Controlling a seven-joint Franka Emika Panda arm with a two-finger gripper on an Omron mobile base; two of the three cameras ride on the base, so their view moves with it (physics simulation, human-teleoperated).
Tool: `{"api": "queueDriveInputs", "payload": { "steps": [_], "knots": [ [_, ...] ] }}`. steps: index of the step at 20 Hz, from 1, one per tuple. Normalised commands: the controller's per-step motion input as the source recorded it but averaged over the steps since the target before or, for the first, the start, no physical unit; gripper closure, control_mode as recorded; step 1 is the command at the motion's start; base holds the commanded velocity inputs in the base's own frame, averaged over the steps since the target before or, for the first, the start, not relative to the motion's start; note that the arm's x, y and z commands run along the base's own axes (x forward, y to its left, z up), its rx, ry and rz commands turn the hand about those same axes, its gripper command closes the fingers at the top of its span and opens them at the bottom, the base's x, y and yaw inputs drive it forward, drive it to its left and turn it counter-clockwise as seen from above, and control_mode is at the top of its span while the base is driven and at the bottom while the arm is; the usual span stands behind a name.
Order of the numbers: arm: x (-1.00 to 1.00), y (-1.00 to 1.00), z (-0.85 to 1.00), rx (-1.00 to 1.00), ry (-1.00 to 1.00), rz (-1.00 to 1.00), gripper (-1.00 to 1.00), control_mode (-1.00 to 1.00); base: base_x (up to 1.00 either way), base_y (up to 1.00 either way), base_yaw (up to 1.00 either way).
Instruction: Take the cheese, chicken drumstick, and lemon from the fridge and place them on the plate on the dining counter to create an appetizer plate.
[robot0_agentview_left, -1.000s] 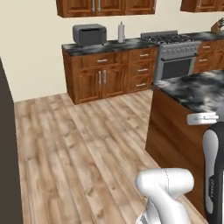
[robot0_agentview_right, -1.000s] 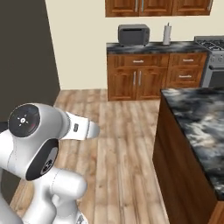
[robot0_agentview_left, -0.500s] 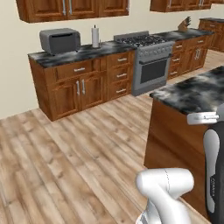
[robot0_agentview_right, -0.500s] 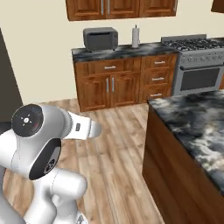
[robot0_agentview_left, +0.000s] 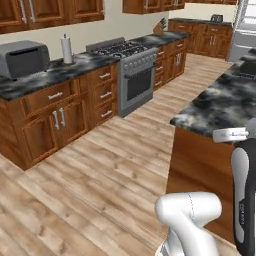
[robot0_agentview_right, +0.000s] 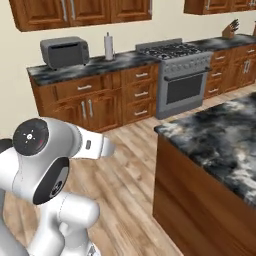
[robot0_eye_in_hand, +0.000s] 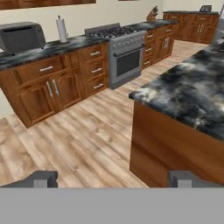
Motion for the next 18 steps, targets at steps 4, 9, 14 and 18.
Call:
{"api": "queueDriveInputs", "payload": {
  "steps": [4,9,14,18],
  "knots": [
    [0.0,0.0,0.0,0.0,0.0,0.0,-1.0,1.0,1.0,1.0,-0.49],
    [0.0,0.0,0.0,0.0,0.0,0.0,-1.0,1.0,1.0,1.0,-0.42],
    [0.0,0.0,0.0,0.0,0.0,0.0,-1.0,1.0,1.0,1.0,-0.33],
    [0.0,0.0,0.0,0.0,0.0,0.0,-1.0,1.0,1.0,1.0,-0.36]
  ]
}}
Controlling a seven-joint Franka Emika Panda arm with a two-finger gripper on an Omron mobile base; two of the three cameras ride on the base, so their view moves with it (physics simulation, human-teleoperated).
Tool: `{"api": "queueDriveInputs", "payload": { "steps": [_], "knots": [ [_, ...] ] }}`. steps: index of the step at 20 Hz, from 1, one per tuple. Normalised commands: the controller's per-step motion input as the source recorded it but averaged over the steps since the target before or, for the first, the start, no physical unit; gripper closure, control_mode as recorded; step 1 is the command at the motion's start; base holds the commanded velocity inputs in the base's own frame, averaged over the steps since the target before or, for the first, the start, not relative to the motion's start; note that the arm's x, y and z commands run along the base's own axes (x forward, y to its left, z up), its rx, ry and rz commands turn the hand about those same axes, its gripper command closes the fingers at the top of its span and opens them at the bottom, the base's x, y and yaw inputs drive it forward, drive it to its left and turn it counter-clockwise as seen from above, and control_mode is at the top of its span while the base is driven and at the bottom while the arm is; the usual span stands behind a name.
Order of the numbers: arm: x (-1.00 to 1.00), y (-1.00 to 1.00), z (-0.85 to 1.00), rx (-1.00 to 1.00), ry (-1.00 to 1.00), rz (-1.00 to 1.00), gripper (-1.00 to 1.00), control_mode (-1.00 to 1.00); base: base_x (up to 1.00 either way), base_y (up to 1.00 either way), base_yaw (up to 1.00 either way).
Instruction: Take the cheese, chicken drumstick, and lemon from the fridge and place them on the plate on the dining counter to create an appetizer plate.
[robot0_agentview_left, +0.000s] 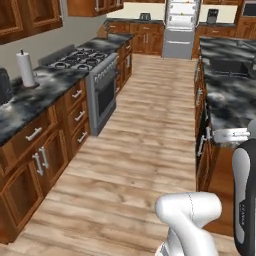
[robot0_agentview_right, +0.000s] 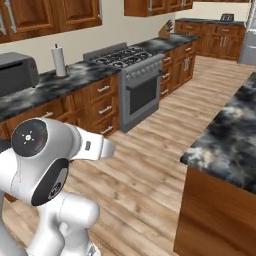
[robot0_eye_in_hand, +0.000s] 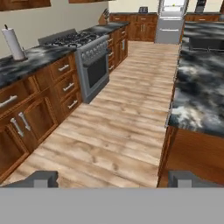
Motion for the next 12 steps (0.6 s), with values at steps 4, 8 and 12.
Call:
{"api": "queueDriveInputs", "payload": {
  "steps": [4,8,12],
  "knots": [
    [0.0,0.0,0.0,0.0,0.0,0.0,-1.0,1.0,1.0,0.86,-0.4],
    [0.0,0.0,0.0,0.0,0.0,0.0,-1.0,1.0,1.0,0.71,-0.43],
    [0.0,0.0,0.0,0.0,0.0,0.0,-1.0,1.0,1.0,0.88,-0.4]
  ]
}}
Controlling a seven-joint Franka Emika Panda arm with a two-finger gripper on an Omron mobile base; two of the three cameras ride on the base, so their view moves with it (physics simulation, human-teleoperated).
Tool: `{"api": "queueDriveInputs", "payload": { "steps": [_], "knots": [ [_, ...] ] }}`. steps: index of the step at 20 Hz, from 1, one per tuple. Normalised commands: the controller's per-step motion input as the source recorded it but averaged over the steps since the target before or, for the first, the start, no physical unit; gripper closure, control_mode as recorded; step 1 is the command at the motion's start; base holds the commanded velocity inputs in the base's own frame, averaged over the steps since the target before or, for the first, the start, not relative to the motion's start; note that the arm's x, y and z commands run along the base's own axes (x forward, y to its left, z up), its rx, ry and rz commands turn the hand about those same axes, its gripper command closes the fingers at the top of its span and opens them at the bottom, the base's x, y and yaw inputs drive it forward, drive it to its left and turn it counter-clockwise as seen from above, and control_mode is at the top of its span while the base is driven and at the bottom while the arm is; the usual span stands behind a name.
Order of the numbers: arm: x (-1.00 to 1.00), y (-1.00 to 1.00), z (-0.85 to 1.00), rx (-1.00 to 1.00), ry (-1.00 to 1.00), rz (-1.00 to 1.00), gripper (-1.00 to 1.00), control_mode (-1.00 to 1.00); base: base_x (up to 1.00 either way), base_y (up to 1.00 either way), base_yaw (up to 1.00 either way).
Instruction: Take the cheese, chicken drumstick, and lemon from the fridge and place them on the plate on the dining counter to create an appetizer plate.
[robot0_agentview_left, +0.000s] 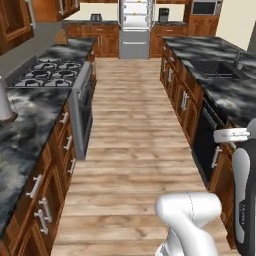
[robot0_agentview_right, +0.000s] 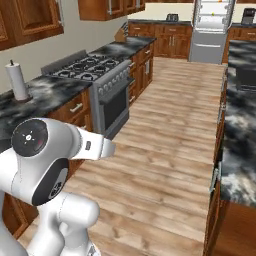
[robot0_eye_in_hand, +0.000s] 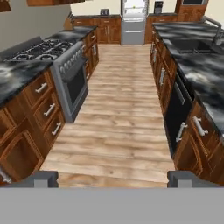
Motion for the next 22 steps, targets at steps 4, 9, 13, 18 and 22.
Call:
{"api": "queueDriveInputs", "payload": {
  "steps": [4,9,13,18,22],
  "knots": [
    [0.0,0.0,0.0,0.0,0.0,0.0,-1.0,1.0,1.0,0.85,-0.26],
    [0.0,0.0,0.0,0.0,0.0,0.0,-1.0,1.0,1.0,0.32,-0.04],
    [0.0,0.0,0.0,0.0,0.0,0.0,-1.0,1.0,1.0,-0.18,0.0],
    [0.0,0.0,0.0,0.0,0.0,0.0,-1.0,1.0,1.0,-0.69,0.0],
    [0.0,0.0,0.0,0.0,0.0,0.0,-1.0,1.0,1.0,-0.4,0.0]
  ]
}}
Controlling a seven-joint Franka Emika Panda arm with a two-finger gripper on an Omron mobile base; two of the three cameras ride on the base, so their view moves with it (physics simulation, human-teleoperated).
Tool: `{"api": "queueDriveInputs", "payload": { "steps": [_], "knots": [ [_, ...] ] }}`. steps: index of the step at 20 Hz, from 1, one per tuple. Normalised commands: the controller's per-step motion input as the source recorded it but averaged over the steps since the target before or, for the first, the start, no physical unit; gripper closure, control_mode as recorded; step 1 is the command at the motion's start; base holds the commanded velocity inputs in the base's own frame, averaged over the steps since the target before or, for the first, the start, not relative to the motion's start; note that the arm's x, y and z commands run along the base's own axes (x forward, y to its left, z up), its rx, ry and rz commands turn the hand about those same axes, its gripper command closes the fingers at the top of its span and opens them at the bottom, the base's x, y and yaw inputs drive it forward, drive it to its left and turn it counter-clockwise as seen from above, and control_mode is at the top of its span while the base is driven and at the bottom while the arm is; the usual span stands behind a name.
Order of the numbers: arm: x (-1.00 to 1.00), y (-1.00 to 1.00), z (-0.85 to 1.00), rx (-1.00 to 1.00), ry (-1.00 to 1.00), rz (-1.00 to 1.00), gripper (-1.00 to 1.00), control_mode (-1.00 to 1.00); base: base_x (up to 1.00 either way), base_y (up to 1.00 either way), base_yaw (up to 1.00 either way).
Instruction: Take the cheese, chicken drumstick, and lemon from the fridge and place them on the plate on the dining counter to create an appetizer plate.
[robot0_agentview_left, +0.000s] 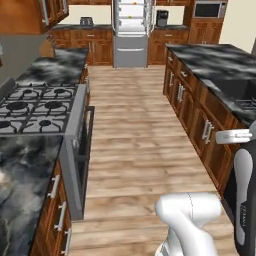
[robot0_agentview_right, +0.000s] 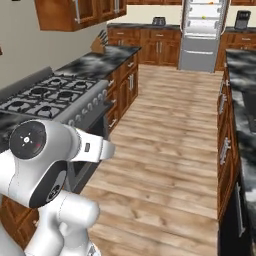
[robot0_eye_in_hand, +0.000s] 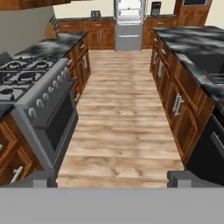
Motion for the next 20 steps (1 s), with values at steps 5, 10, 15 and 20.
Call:
{"api": "queueDriveInputs", "payload": {
  "steps": [5,10,15,20],
  "knots": [
    [0.0,0.0,0.0,0.0,0.0,0.0,-1.0,1.0,1.0,-0.07,0.0],
    [0.0,0.0,0.0,0.0,0.0,0.0,-1.0,1.0,1.0,0.0,0.0],
    [0.0,0.0,0.0,0.0,0.0,0.0,-1.0,1.0,1.0,-0.01,0.0],
    [0.0,0.0,0.0,0.0,0.0,0.0,-1.0,1.0,1.0,-0.06,0.0]
  ]
}}
